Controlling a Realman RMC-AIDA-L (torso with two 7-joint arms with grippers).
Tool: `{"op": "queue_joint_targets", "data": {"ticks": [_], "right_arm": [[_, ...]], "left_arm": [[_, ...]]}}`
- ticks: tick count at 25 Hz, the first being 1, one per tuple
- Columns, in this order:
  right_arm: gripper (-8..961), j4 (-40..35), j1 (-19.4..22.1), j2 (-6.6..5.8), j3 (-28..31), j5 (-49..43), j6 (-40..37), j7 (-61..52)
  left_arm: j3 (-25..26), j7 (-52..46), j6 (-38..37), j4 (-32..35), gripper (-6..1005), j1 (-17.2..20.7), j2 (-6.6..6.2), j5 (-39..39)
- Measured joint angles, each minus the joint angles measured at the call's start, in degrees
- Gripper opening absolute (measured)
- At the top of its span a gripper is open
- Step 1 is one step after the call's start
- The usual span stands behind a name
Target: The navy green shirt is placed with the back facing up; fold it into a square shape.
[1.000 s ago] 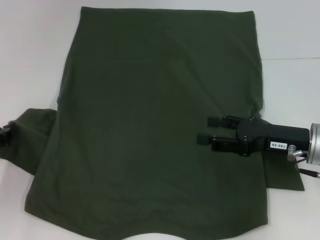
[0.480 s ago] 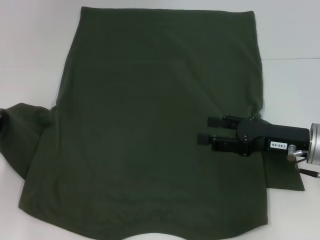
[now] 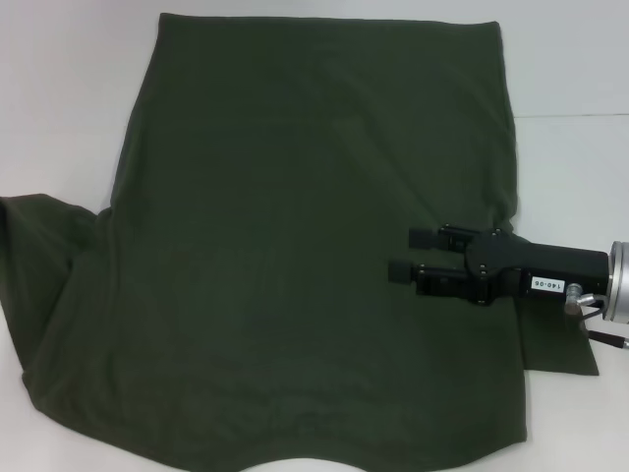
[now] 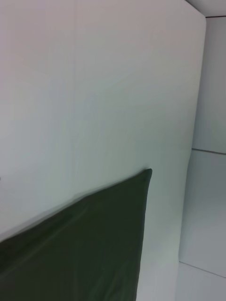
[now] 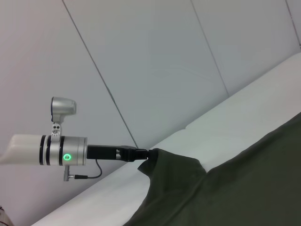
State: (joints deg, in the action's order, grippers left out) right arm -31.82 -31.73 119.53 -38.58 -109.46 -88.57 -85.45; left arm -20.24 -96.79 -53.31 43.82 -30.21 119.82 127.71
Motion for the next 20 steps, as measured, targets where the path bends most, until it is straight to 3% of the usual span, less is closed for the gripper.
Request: {"op": "queue_joint_targets", "data": {"ticks": [6,20], "right_arm": [[836,0.1,0.0,0.00,0.0,0.2,0.4,0.1],[836,0.5,0.0,0.00,0.0,0.7,1.2,0.4]], "left_arm": [[-2.5,0.0,3.2,0.1,1,-0.1,0.20,0.0],[-3.1,-0.2,3.3,0.5,0,-0.7,0.27,0.0]]}}
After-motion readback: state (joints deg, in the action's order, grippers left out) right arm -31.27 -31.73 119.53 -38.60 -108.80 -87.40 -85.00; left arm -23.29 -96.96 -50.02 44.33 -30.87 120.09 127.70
